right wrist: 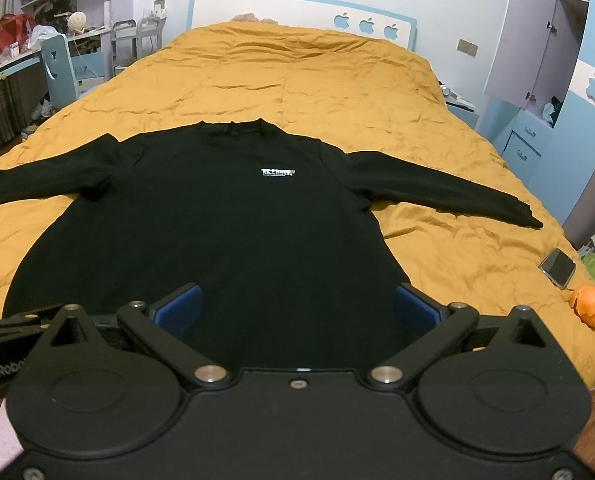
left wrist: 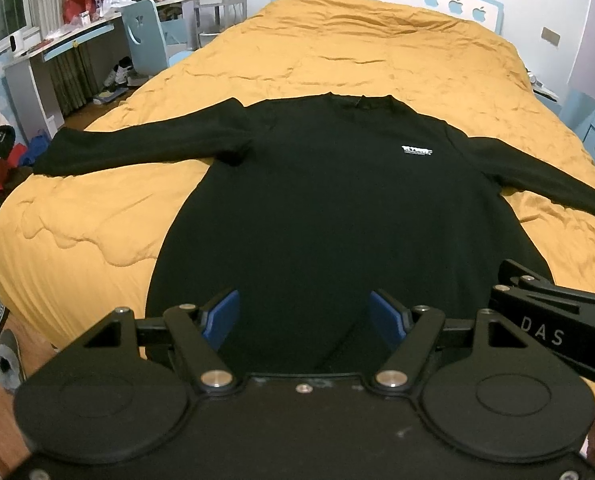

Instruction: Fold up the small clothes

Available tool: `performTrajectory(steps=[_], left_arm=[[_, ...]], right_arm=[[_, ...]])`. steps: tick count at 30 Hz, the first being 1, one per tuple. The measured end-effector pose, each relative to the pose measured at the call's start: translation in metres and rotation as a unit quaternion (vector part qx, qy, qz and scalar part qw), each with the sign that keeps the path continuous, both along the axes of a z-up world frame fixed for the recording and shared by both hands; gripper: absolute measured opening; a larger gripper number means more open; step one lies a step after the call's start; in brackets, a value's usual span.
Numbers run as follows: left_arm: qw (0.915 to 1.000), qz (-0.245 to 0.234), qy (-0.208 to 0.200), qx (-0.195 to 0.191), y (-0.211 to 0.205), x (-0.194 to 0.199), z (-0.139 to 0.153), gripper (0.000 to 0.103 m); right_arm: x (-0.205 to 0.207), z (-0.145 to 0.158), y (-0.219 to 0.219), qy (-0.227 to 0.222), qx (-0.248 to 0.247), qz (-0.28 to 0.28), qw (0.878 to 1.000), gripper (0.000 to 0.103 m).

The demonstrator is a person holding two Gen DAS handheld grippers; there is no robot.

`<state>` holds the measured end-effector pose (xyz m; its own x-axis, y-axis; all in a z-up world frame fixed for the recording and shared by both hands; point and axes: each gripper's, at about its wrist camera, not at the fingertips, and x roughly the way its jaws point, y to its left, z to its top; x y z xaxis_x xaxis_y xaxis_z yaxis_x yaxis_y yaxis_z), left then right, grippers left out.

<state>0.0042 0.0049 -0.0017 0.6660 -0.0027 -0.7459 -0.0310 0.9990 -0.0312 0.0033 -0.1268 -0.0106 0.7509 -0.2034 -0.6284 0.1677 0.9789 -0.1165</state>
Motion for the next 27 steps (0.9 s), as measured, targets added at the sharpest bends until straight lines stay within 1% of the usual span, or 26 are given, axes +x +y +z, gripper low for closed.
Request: performTrajectory(steps=[5, 27], left_arm=[[1.0, 0.0, 0.001, -0.005, 0.0029, 0.0035, 0.0002, 0.076], [1.0, -0.003, 0.005, -0.001, 0.0036, 0.0054, -0.0011, 0.076]], right_arm=[[0.0008, 0.0007, -0.0008, 0.0, 0.001, 0.0, 1.0, 0.103], [0.0003, 0.0006, -0.0036, 0.002, 0.004, 0.001, 1.0, 0.103]])
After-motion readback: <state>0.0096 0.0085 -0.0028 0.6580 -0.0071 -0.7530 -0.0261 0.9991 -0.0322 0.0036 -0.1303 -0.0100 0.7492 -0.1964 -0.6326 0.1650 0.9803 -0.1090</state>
